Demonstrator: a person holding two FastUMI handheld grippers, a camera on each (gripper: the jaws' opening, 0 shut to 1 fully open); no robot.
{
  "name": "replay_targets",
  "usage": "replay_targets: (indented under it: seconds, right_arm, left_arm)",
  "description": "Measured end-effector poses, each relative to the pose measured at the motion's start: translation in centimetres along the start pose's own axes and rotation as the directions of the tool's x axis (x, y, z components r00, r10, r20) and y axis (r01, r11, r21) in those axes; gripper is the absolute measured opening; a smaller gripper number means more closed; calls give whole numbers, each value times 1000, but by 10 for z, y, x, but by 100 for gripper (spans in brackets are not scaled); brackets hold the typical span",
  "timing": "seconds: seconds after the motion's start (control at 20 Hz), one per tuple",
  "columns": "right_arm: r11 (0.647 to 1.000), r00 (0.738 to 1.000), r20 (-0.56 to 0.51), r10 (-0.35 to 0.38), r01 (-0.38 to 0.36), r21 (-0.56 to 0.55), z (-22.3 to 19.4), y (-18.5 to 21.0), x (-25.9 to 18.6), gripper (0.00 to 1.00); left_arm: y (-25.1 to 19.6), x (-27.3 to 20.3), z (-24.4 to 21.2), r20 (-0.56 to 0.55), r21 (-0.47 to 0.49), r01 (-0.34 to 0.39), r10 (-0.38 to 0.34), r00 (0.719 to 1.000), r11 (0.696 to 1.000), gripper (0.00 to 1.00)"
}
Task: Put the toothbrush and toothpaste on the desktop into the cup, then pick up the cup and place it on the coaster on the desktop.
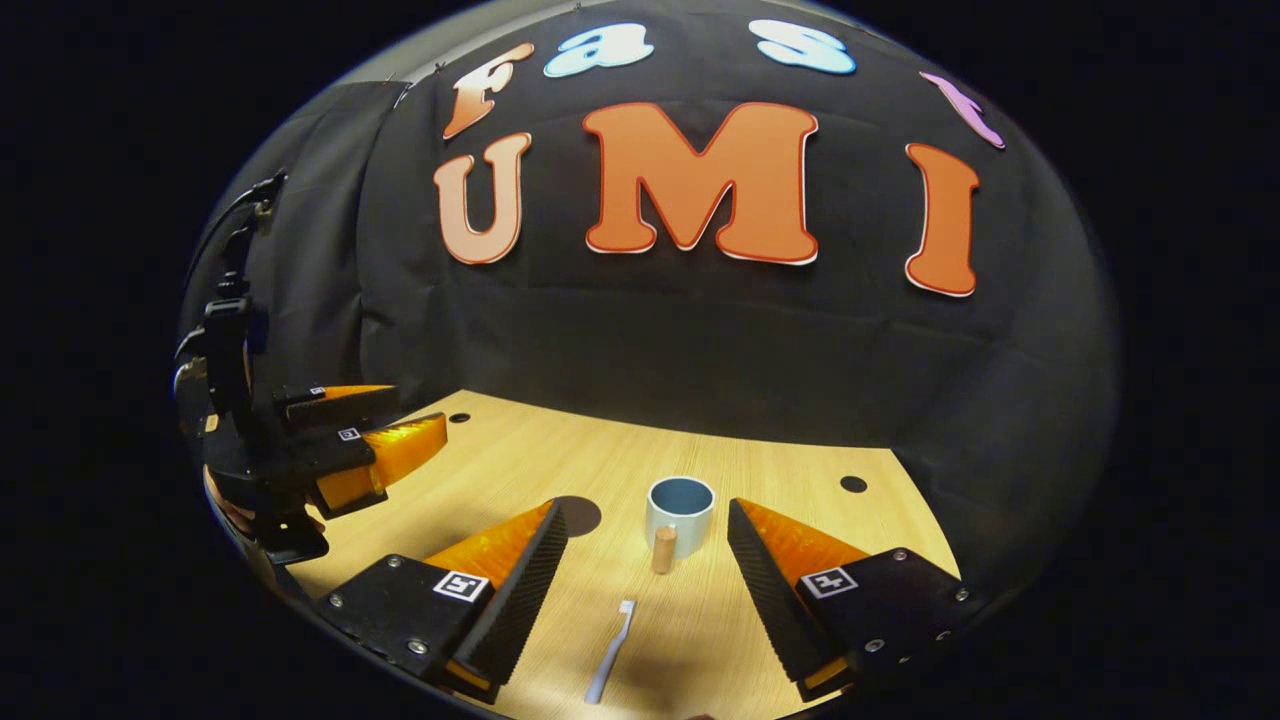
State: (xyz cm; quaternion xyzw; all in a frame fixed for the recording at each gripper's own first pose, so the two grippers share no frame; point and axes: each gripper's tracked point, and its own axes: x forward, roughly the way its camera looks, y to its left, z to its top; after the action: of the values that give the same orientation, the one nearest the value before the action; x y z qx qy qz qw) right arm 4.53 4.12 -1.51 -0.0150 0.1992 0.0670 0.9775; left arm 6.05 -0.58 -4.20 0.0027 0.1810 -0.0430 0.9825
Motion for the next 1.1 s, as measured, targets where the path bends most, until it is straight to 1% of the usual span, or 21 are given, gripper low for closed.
replay_targets:
  seconds: [0.05,0.15,0.3,0.4,0.45,0.5,0.55,0.6,0.7,0.75,0.8,0.85,0.9,0.95,1.05,1.1]
  right_arm:
    - [1000,1000,-22,6,-6,-2,0,0,0,97]
    - [1000,997,-71,19,-18,3,-5,0,3,97]
    - [999,984,-174,42,-40,16,-21,4,8,97]
    - [998,974,-218,64,-61,21,-28,10,10,97]
    - [997,968,-242,73,-69,22,-32,13,10,97]
    - [997,962,-264,77,-74,23,-37,15,11,96]
    - [997,955,-283,82,-78,27,-43,16,13,96]
    - [996,948,-305,87,-81,33,-48,17,16,96]
    - [994,928,-356,111,-98,54,-61,21,19,96]
    - [993,915,-387,117,-102,59,-70,23,22,94]
    - [993,901,-417,120,-103,63,-78,23,25,92]
    - [992,885,-447,127,-107,69,-87,24,25,91]
    - [991,871,-474,132,-108,78,-96,24,27,90]
    - [991,855,-500,135,-105,89,-108,26,29,90]
    - [987,828,-540,152,-103,119,-127,30,31,88]
    - [986,813,-561,158,-100,133,-136,31,32,87]
  left_arm:
    - [-2,2,-10,-48,-19,17,-17,999,1000,100]
    - [-7,7,-26,-135,-26,45,-48,990,999,99]
    - [-25,13,-53,-255,-52,98,-108,961,994,98]
    - [-31,17,-69,-318,-63,113,-127,940,992,100]
    - [-33,15,-76,-351,-67,120,-136,926,990,99]
    - [-38,14,-83,-402,-75,127,-146,904,989,99]
    - [-44,13,-87,-443,-94,138,-165,881,986,94]
    - [-48,12,-90,-473,-118,149,-187,861,982,92]
    - [-48,8,-97,-531,-148,145,-202,823,978,93]
    - [-48,5,-99,-554,-160,140,-206,807,977,93]
    - [-47,5,-106,-578,-170,128,-204,790,977,90]
    - [-51,5,-121,-602,-182,124,-210,771,975,93]
    - [-54,4,-130,-625,-195,118,-216,750,974,90]
    - [-57,4,-139,-648,-204,113,-220,729,973,93]
    - [-59,0,-156,-705,-220,98,-228,671,971,90]
    - [-60,-1,-161,-719,-233,94,-237,653,968,92]
